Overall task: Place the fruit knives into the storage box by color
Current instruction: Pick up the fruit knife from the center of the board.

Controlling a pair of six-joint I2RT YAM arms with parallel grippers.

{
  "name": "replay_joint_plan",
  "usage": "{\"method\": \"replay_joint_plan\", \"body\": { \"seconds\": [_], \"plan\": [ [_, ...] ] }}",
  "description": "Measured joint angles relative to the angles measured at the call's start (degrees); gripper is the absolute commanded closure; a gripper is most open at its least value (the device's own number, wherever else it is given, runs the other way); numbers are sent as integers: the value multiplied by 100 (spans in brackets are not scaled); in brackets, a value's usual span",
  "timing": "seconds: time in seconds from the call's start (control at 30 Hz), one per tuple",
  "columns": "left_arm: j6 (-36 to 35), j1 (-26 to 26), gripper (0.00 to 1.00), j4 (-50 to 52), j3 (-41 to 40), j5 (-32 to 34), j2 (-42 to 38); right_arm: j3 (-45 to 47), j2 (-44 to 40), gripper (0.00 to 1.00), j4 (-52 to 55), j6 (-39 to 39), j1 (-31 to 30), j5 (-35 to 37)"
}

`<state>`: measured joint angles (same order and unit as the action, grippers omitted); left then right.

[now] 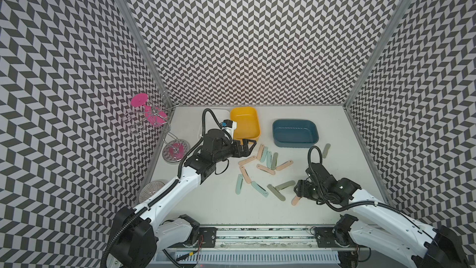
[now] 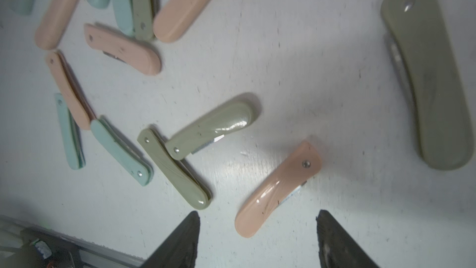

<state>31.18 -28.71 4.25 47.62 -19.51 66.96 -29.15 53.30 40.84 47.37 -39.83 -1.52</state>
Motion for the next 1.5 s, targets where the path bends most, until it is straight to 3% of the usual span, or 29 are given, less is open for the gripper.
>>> {"method": "replay_joint_plan", "body": {
  "seconds": [0.37, 0.73, 0.9, 1.17, 1.5],
  "plan": [
    [0, 0, 0, -48, -107, -127, -55, 118, 964, 34, -269, 671, -973, 225],
    [0, 0, 0, -164, -234, -195, -109, -138, 1576, 64, -337, 570, -1073, 927],
    [0, 0, 0, -179, -260, -223, -109, -214, 1775, 70, -323, 544, -1069, 1300],
    [0, 0, 0, -229, -278, -234, -107, -254, 1915, 80, -472, 168, -483, 1611],
    [0, 0, 0, -262, -299, -251, -85, -254, 1917, 79, -1167, -505, 428, 1600]
  ]
}}
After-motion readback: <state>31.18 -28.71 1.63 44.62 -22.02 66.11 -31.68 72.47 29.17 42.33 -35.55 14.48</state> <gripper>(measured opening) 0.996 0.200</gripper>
